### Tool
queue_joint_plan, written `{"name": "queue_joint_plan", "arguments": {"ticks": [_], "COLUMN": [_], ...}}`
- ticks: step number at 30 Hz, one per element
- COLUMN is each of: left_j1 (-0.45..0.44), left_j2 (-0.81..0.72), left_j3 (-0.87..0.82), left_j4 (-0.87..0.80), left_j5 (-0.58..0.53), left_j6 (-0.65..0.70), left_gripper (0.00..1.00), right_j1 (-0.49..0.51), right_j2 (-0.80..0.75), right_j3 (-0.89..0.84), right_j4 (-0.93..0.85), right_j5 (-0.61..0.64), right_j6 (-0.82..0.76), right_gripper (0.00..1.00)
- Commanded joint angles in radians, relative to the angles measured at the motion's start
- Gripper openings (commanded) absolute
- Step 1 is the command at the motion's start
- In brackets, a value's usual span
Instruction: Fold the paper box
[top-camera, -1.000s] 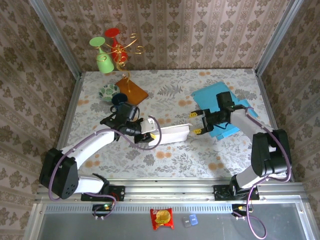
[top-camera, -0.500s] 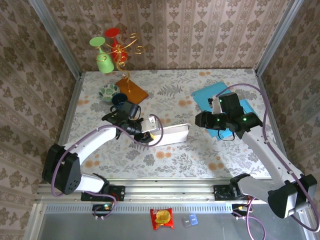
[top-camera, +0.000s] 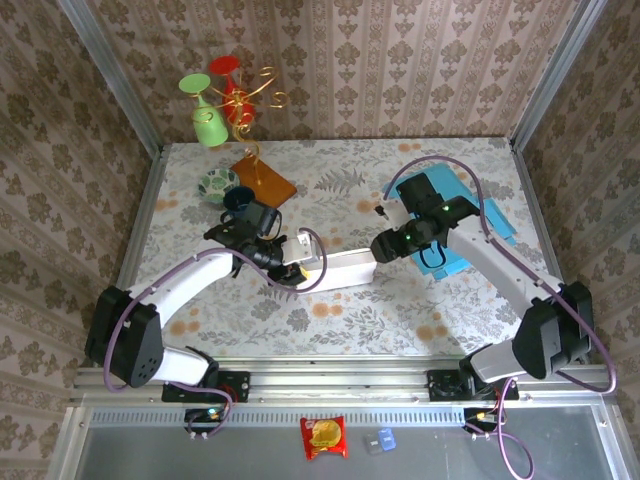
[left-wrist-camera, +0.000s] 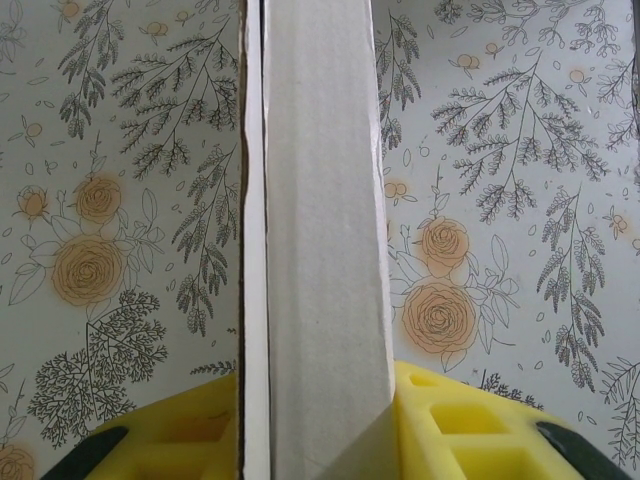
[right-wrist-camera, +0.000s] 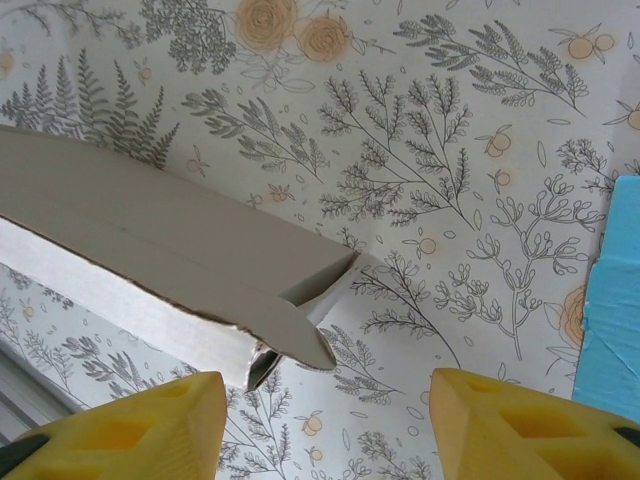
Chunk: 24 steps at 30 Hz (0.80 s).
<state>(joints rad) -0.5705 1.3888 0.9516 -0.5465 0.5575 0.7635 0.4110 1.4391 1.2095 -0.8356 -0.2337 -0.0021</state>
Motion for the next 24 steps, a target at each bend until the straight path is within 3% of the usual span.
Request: {"name": "queue_joint_plan", "arguments": {"ticks": [1, 16, 24], "left_j1": [0.008, 0.008, 0.007], "left_j2": [0.016, 0.011, 0.009], "left_j3": [0.017, 0.015, 0.008], "left_j4": [-0.048, -0.041, -0.029], "left_j5": [0.006, 0.009, 0.007], "left_j6": [0.024, 0.023, 0.016], "left_gripper": [0.33, 0.37, 0.39], "right_j1": [0.013, 0.035, 0.035], "right_j2": [0.020, 0.101, 0.110], "right_j3": [0.012, 0.002, 0.041], "right_j4": [-0.043, 0.002, -0.049], "right_j5": [0.023, 0.061, 0.056], "right_j6": [-0.039, 0.056, 0.060], "right_gripper": [0.57, 0.55, 0.43]}}
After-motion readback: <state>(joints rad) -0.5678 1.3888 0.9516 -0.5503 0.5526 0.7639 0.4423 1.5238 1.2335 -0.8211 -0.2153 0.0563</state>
